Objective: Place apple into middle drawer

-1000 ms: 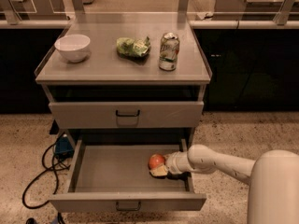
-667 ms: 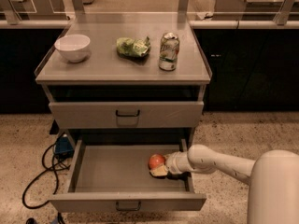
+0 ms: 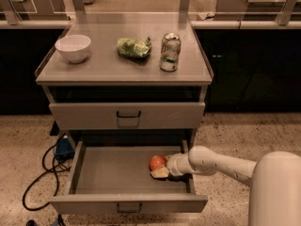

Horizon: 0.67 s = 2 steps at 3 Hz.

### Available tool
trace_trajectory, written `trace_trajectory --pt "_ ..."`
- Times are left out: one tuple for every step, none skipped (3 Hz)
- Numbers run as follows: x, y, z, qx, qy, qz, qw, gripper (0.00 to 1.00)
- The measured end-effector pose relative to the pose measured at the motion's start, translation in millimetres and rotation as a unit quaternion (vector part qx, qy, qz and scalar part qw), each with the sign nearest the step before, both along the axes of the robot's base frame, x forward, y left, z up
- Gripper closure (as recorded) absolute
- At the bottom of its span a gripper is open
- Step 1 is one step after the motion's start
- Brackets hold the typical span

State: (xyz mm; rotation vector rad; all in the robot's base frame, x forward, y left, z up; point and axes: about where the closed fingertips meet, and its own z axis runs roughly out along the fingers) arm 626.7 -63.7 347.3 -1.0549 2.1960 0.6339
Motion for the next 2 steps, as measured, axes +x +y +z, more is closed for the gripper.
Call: trace_trajectory --pt "0.0 0.0 0.0 0.000 0.000 0.000 1.0000 0.00" --pt "0.0 0.1 0.0 0.000 0.000 0.000 1.0000 0.00"
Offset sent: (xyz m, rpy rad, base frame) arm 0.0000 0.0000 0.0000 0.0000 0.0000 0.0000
